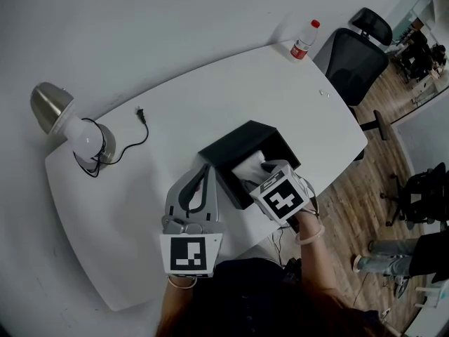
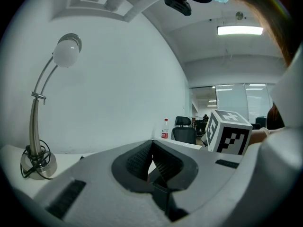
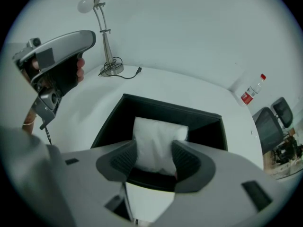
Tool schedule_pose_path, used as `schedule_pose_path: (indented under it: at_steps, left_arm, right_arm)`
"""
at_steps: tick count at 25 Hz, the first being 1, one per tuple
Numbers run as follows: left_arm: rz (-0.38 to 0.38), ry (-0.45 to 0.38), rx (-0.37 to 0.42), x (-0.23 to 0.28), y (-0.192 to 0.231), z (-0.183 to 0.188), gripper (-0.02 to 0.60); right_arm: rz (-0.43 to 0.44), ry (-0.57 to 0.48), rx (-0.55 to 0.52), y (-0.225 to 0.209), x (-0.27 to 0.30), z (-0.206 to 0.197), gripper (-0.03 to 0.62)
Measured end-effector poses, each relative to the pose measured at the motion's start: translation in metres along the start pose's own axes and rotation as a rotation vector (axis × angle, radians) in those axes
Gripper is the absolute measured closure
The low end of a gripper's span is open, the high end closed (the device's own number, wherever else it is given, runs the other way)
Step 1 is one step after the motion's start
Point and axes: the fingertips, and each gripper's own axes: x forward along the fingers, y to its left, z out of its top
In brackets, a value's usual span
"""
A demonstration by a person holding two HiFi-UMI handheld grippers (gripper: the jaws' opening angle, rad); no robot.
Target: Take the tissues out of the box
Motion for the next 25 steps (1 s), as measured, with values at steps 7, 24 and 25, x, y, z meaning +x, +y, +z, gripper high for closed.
schedule_pose_path:
  at_steps: [7, 24, 25]
  left_arm:
    - [-0.006, -0.019, 0.022, -0.010, -0.005, 0.006, 0.560]
    - [-0.020, -0.050, 0.062, -0.044, -0.011, 0.013, 0.560]
    - [-0.020, -0.055, 0.068, -0.045, -0.011, 0.013, 0.560]
  right_arm:
    - [-0.027, -0.079, 0.053, 0.000, -0.018, 0.002, 0.347]
    - [-0.164, -0.292, 0.063, 0.003, -0.059, 0.017, 0.347]
    - [-0.169, -0.301, 0.061, 0.004, -0.061, 0.017, 0.347]
